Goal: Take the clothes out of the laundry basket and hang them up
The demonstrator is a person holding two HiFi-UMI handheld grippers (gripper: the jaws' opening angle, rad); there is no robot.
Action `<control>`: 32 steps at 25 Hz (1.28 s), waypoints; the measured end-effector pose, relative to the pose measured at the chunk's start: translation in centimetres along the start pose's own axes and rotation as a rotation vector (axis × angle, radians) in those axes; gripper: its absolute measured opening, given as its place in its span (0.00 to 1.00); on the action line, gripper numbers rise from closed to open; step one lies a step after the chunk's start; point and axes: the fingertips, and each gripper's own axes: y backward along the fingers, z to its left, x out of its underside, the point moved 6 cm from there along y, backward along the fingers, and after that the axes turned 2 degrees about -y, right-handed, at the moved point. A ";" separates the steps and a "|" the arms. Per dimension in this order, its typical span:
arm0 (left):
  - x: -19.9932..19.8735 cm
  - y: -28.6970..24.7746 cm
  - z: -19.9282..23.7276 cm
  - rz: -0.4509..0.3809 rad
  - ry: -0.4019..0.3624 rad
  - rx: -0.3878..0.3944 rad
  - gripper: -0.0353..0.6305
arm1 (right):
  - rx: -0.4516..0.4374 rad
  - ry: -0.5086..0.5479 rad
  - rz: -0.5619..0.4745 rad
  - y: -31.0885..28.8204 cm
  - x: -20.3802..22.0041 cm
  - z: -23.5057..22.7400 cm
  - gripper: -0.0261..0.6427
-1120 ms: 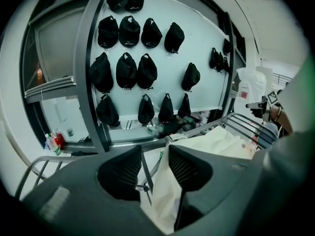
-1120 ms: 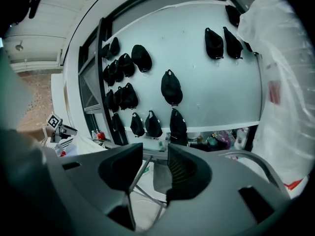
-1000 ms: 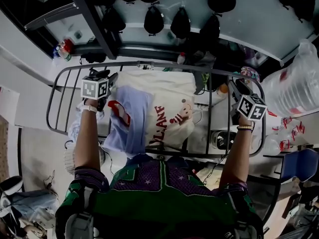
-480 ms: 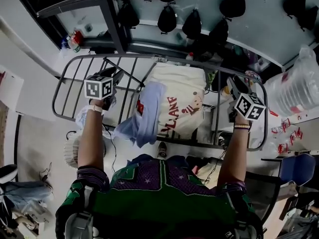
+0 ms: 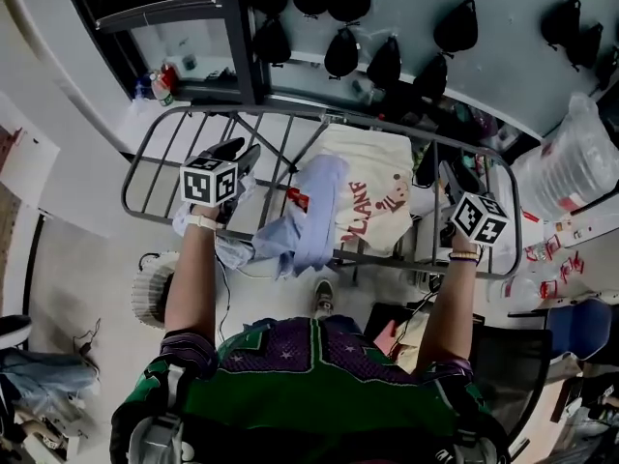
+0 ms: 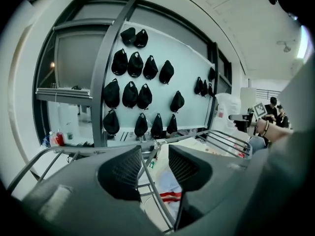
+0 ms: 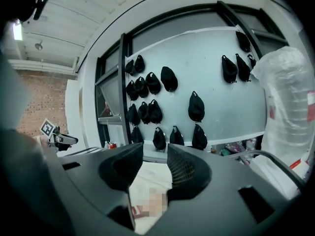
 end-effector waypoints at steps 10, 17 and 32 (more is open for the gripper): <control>0.4 9.0 -2.0 -0.120 -0.021 0.001 0.32 | 0.008 0.024 -0.018 5.5 2.2 8.4 0.27; -0.1 14.9 -3.7 -0.268 0.065 0.024 0.32 | 0.014 0.007 -0.085 9.6 1.9 13.2 0.27; -3.0 23.6 -9.4 -0.428 -0.029 0.082 0.13 | 0.004 0.079 -0.242 16.8 -0.6 22.0 0.23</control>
